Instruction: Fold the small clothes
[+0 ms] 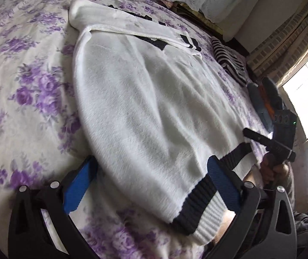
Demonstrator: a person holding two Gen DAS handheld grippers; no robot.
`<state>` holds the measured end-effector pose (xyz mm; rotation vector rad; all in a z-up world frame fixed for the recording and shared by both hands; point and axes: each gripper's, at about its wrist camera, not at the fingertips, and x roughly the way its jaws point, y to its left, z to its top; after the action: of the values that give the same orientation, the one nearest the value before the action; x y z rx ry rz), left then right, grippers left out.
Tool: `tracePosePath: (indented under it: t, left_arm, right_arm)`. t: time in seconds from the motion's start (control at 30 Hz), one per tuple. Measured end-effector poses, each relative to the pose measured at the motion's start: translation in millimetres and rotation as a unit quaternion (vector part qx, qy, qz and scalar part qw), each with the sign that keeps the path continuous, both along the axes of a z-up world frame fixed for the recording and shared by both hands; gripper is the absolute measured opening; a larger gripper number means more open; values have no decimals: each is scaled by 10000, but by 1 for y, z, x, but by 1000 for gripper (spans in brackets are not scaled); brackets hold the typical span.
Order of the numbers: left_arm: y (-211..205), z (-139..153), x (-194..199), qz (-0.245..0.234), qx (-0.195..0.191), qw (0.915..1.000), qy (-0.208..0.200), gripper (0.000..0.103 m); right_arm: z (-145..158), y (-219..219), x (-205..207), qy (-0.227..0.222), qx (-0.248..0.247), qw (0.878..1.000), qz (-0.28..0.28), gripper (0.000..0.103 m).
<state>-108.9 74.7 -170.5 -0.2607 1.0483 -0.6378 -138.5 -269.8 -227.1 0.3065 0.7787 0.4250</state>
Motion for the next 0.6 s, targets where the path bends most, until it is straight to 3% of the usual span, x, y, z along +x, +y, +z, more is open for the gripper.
tracePosePath:
  t: [0.1,0.17,0.23,0.33,0.5,0.57,0.6]
  left_arm:
    - [2,0,10,-38,-370,9992,148,98]
    - [2,1,16,-75,-587,9980,208,95]
    - [-1,-1,17,-199,-661,9971,306,69]
    - [-8,-5,5,-297,-375,9985,249,56]
    - [-7,-7,-8,-326,-453,9982,199,51]
    - [-7,-6,-4,-290,-458,9983,225,41]
    - [-8,-6,0,-252,-411,9985,244,27]
  right_arm:
    - [0,0,16,87,254,9996,55,63]
    - [-1,-1,23,154,402,9991,40,57]
    - [-2,-4,23,199,472,9987,-14,50]
    - [-5,-7,14,256,545,9982,44,40]
    - [-9,-8,2,262,544,9981,116,32]
    - [-8,-6,3,231,413,9989,71,24]
    - [-6,-4,2,187,346,9992,18,19]
